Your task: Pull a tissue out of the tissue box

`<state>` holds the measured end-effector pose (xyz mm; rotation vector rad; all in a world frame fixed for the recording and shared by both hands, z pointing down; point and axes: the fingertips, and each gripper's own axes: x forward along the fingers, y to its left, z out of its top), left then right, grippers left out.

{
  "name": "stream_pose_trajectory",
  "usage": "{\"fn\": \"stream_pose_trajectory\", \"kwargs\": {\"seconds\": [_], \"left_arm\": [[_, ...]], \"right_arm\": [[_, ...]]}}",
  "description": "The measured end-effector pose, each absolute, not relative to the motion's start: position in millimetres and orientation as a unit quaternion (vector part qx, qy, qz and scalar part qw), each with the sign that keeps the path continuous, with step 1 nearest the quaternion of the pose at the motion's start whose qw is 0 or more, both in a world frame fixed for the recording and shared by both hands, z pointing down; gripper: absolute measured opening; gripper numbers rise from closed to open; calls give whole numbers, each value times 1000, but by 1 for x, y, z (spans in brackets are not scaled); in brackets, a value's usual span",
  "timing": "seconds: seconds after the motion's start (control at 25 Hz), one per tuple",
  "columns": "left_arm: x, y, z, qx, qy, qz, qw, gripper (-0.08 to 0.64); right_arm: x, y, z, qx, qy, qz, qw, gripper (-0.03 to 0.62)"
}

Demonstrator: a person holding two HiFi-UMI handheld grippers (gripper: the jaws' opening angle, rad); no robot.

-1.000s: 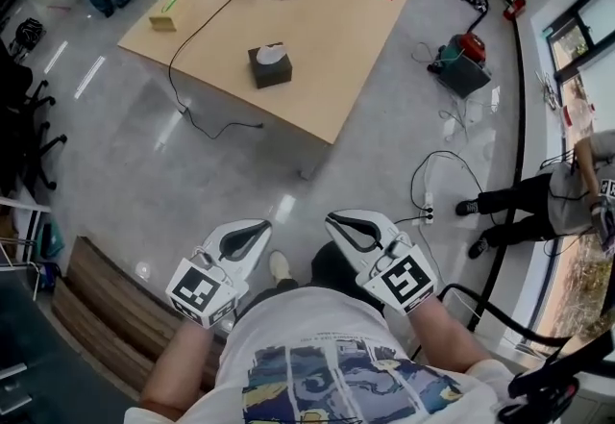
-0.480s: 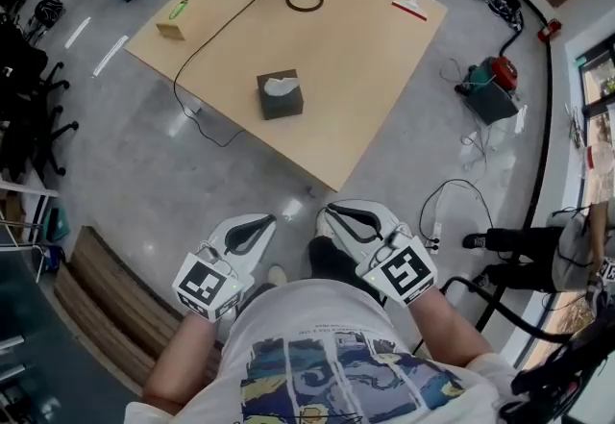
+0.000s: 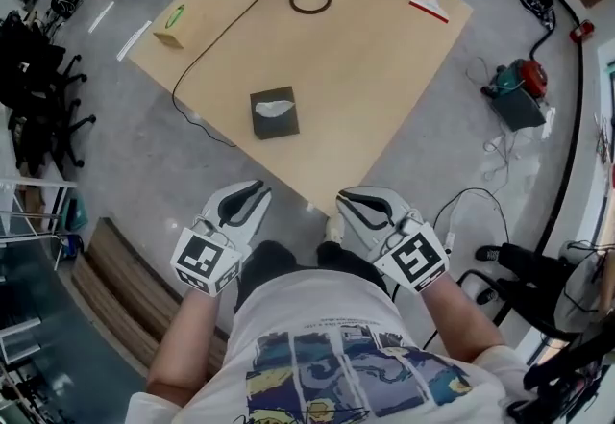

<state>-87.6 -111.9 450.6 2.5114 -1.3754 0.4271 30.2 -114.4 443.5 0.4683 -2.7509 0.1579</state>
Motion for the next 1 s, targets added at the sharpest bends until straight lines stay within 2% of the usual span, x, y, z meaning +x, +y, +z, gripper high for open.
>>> {"fn": "stream_pose_trajectory", "kwargs": {"seconds": [0.64, 1.0], "left_arm": [[-137, -235, 506, 871, -401, 274, 75, 174], [-141, -281, 559, 876, -331, 345, 61, 181]], "right_arm": [[-2, -150, 453, 228, -952, 72, 193, 18], [-27, -150, 452, 265, -938, 71, 210, 18]]}}
